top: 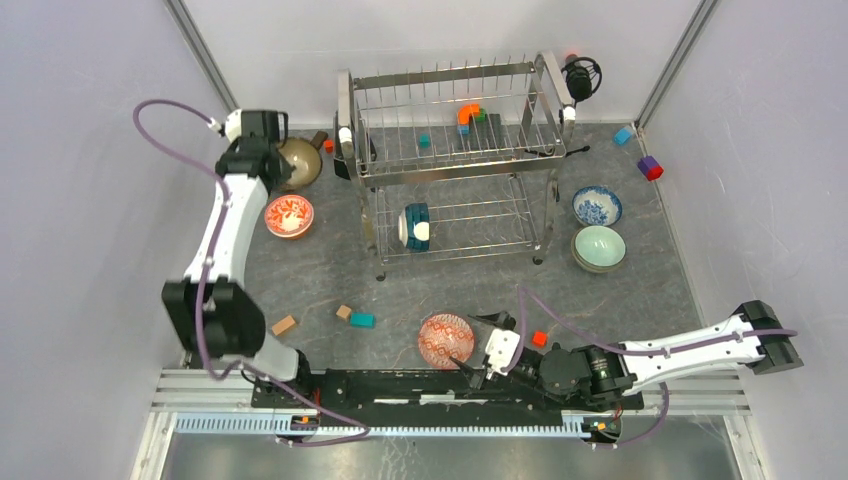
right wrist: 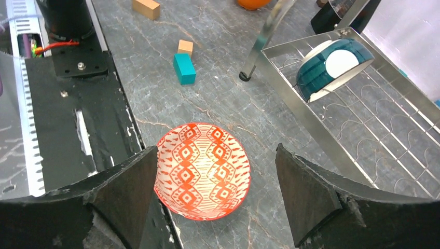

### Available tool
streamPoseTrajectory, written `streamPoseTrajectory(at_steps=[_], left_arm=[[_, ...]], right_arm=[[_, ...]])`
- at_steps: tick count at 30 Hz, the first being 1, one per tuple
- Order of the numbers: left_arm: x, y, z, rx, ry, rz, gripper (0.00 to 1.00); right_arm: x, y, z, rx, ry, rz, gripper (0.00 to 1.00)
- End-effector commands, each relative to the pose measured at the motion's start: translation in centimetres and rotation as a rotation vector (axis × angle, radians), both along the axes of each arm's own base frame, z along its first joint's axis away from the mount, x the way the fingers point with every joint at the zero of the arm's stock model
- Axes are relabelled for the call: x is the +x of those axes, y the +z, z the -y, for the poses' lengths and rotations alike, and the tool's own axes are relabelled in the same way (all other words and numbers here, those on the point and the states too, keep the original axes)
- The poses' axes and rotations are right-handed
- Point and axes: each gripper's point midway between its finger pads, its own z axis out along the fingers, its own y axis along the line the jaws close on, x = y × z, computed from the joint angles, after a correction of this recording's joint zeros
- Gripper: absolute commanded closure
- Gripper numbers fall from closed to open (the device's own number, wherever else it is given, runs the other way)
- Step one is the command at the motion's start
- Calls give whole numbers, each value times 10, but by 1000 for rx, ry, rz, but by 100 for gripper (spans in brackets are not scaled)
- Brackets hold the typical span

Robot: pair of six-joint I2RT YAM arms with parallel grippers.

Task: Unload the bowls from the dish rack
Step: Place the bowl with the bowl.

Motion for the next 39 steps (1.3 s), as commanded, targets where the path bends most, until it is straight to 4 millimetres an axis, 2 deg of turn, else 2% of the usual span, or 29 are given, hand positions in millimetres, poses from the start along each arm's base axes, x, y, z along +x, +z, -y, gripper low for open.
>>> streamPoseTrajectory(at_steps=[1,5,11,17,21,27,32,39], left_arm=[[80,36,-11,-136,88,208,98],[116,22,-31,-161,135,174,98],[154,-9,-56,-253,178,210,98],[180,-19,-79,-306,208,322,98],[196,-30,-87,-370,198,343,98],[206,-53,-88,-394,198,287,98],[204,-72,-87,-403,211,236,98],[197,-87,-92,-388,231,170,98]], right_arm=[[5,10,-4,133,-63,-54,12],[4,-7,-7,81,-68,-60,13],[5,-20,-2,95,-87,-96,13],[6,-35,4,136,-99,-129,13],[9,-41,7,140,-118,-127,13],[14,-42,10,154,-146,-115,14],[14,-45,10,157,-152,-130,14],[16,-43,12,171,-164,-133,14]])
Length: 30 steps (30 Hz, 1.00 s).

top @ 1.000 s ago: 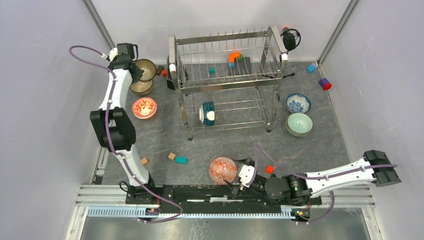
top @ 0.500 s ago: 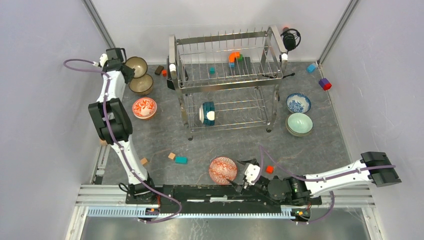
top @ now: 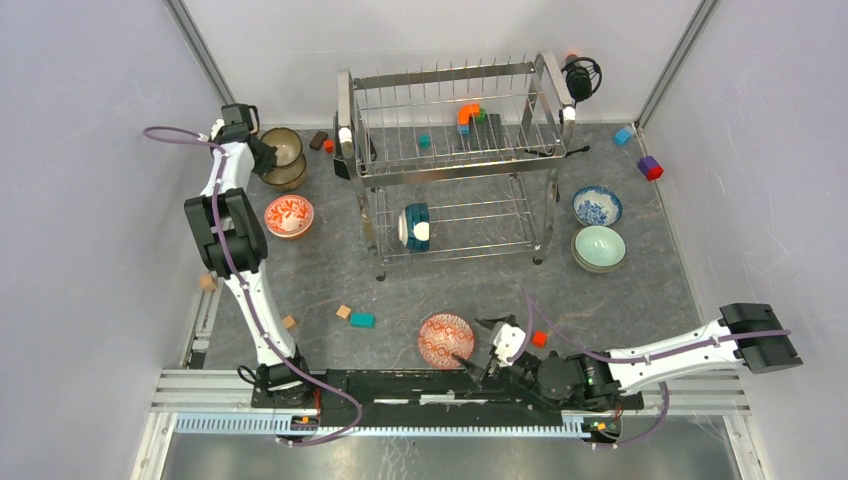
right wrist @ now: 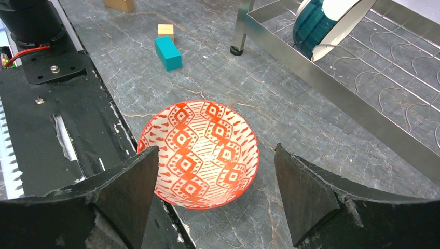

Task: Unload the bowls from the dish rack
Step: Place the bowl with the bowl.

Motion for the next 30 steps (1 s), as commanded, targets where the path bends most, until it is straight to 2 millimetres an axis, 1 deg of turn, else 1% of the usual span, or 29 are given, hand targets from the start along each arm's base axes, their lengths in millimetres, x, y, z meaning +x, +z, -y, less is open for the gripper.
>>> streamPoseTrajectory(at_steps=[1,10,18,24,27,30], left_arm=[[22,41,-6,-5,24,113,98],[10,21,-4,-21,34,36,98],[3,19,-2,-23,31,28,98],[-2,7,-5,-51,45,-4,98],[-4,5,-6,-50,50,-14,98],[-6,7,-7,-44,52,-18,94]], right_arm=[[3,7,2,52,-28,-14,13],[5,4,7,51,-41,-22,14],[3,2,7,52,-36,-32,14],[2,1,6,51,-30,-41,14],[2,-1,7,52,-33,-46,14],[2,0,7,58,-34,-47,14]])
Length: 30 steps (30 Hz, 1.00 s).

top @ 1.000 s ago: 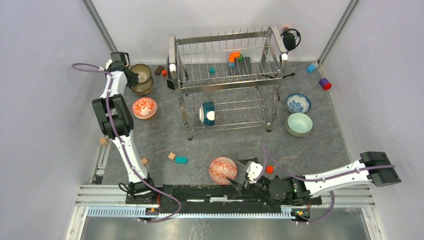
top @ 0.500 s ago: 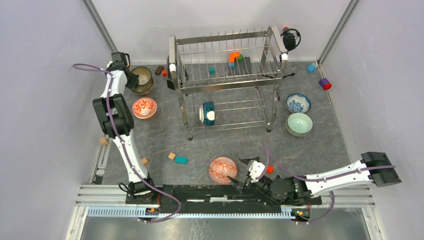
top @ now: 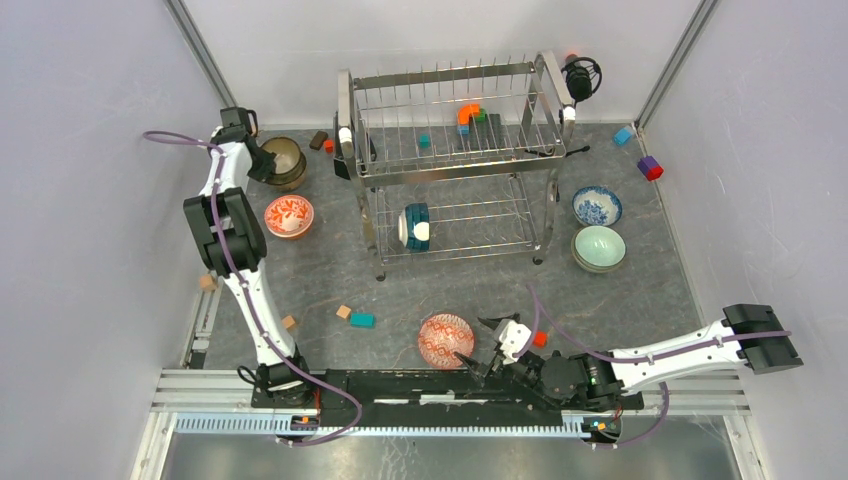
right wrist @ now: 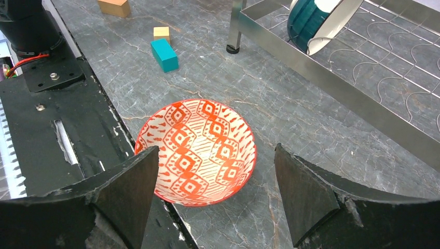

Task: Unload the bowls from the dish rack
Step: Place the bowl with the bowl.

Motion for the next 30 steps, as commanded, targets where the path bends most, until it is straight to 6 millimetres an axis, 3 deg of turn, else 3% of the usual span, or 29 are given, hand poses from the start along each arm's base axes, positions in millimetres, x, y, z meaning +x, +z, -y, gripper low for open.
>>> streamPoseTrajectory(at_steps=[1,7,13,25,30], left_arm=[[10,19,-5,-17,42,69,90],[9,14,-3,-32,35,60,71],[7,13,0,-40,21,53,65],[3,54,-2,6,-2,110,49],[-6,59,-10,56,11,92,47]], right_arm=[[0,0,2,25,-11,-15,14],[1,1,3,22,-15,-12,14],[2,1,4,24,-18,-14,14],[-1,1,2,31,0,-22,14],[-2,-2,4,38,2,-34,14]])
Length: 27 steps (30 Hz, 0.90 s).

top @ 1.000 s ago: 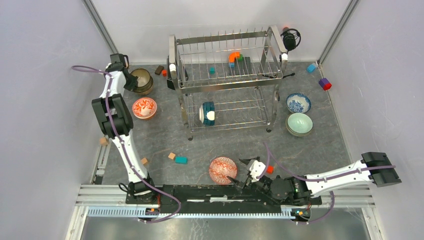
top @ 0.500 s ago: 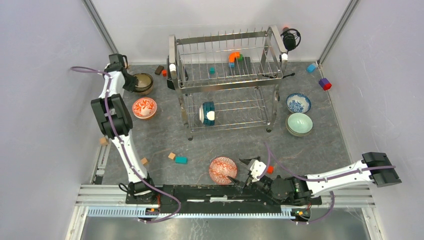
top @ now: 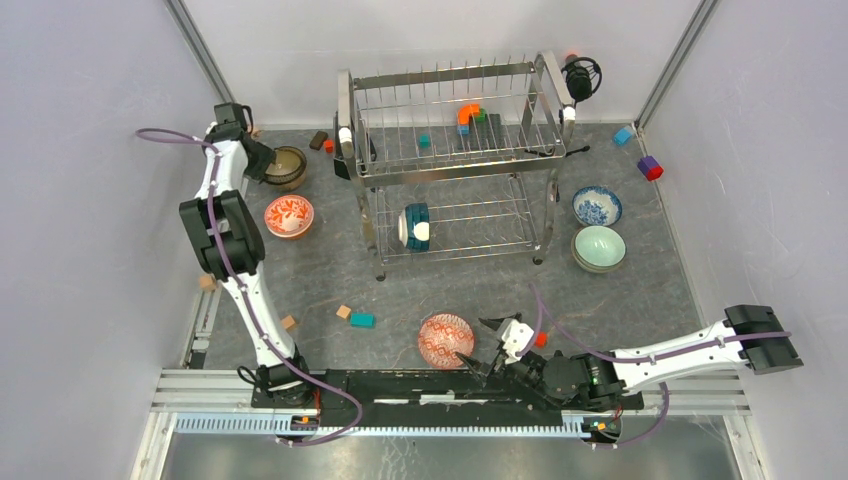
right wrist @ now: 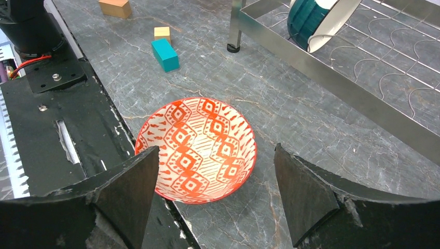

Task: Unload the bowls from the dish rack
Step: Place the bowl with the bowl.

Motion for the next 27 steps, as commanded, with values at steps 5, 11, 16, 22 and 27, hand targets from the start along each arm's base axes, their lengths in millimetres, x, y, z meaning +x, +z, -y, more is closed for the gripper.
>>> streamPoseTrajectory(at_steps=[5,11,16,22,27], left_arm=[[-8,38,-7,59,13,53,48],[-14,30,-8,68,9,26,50],[-16,37,1,31,-5,57,51],[-26,102,26,2,-41,211,48],[-62,146,78,14,-119,350,39]], right_arm=[[-1,-4,4,32,-1,-30,14],[-1,-6,6,35,-4,-36,14],[-1,-1,4,46,-5,-35,14],[7,31,0,45,-52,17,13],[26,76,-10,60,-135,43,14]])
